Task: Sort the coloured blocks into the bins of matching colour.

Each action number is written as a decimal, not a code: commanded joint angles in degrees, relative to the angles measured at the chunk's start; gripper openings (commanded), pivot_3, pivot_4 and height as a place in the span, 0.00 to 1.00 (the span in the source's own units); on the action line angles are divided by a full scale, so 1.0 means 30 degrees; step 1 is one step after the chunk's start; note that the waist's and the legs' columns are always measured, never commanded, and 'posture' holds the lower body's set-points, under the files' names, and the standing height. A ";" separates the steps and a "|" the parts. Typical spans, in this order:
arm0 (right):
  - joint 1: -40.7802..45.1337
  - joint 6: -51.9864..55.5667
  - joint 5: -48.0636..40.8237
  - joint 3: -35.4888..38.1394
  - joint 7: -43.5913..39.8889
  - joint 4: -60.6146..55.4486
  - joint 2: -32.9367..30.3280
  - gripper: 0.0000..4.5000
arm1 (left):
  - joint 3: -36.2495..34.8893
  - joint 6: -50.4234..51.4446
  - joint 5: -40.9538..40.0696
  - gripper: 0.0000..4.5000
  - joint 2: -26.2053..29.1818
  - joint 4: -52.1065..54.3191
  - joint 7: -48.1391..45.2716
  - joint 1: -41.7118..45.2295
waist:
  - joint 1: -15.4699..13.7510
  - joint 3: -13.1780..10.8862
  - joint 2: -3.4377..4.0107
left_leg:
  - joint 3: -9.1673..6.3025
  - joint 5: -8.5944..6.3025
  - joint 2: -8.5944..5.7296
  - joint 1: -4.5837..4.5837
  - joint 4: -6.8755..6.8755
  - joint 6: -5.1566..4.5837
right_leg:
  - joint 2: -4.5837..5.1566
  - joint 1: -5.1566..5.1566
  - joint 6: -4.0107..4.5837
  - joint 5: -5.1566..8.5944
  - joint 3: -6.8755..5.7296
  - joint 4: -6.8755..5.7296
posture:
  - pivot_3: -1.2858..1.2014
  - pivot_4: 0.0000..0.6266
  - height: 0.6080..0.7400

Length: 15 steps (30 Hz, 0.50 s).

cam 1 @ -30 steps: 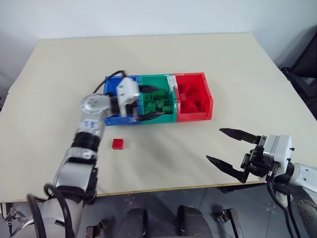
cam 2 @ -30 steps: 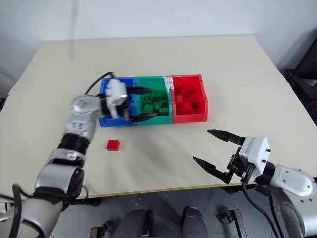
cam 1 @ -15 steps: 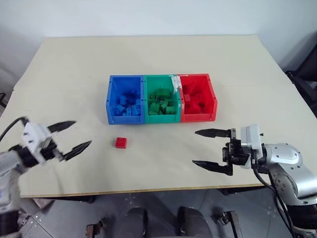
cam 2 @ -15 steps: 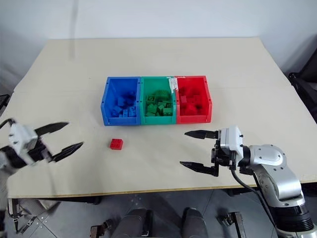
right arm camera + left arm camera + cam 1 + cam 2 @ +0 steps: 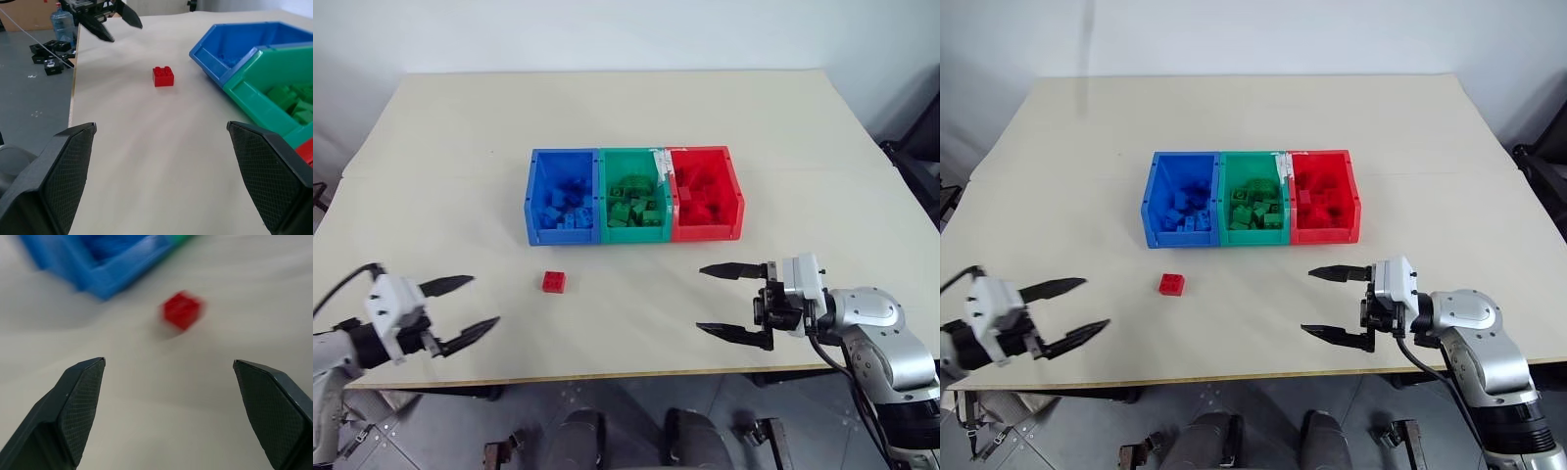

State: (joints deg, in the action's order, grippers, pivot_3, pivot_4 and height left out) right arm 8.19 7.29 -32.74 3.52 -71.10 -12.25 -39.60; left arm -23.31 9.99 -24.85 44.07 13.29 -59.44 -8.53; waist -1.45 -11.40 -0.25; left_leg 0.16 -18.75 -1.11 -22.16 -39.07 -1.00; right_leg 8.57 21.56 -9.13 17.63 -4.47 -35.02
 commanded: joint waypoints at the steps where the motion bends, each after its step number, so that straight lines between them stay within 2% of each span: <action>1: -0.0479 0.0013 -0.0383 0.0680 0.0185 -0.1061 -0.0208 1.00 | 0.2112 -0.0146 0.0951 0.99 0.0531 0.0220 -0.0014 0.1985 | -0.0026 0.0000 0.0001 | -0.0003 0.0005 -0.0004 -0.0001 -0.0004 0.0003 | -0.0001 0.0000 0.0000 0.0000 -0.0006 -0.0005 | 0.52 0.24 1.00; 5: -0.0828 0.0265 -0.0503 0.0897 0.0256 -0.1418 -0.0331 1.00 | 0.4719 -0.2100 0.2884 0.99 0.1062 -0.2226 -0.1242 0.4286 | 0.0045 0.0009 0.0024 | 0.0032 0.0006 -0.0012 0.0016 -0.0002 0.0002 | -0.0010 0.0003 0.0000 0.0000 0.0004 -0.0019 | 0.52 0.24 1.00; 9: -0.1343 0.0428 -0.0568 0.1242 0.0074 -0.1693 -0.0711 1.00 | 0.7468 -0.4174 0.4914 0.99 0.0689 -0.6354 -0.2225 0.7951 | 0.0043 0.0010 0.0030 | 0.0088 0.0000 -0.0052 0.0017 0.0005 -0.0003 | -0.0029 0.0020 0.0001 0.0000 -0.0005 -0.0009 | 0.52 0.24 1.00; 15: -0.2478 0.0734 -0.0697 0.1950 0.0706 -0.2704 -0.0842 1.00 | 0.8420 -0.4800 0.5248 0.99 -0.0334 -0.9388 -0.2223 1.0957 | 0.0000 0.0012 0.0026 | 0.0103 0.0002 -0.0065 0.0012 -0.0016 -0.0013 | -0.0027 0.0009 -0.0002 -0.0001 -0.0004 -0.0025 | 0.52 0.24 1.00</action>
State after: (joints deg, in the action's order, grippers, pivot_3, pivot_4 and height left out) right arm 1.21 9.18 -33.39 7.62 -69.51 -17.81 -41.41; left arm 1.70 -3.78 -8.88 43.25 -14.23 -65.94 23.35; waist -1.45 -11.37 -0.18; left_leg 0.47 -18.75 -1.30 -22.12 -39.11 -1.05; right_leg 8.48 21.59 -9.13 17.63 -4.49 -35.10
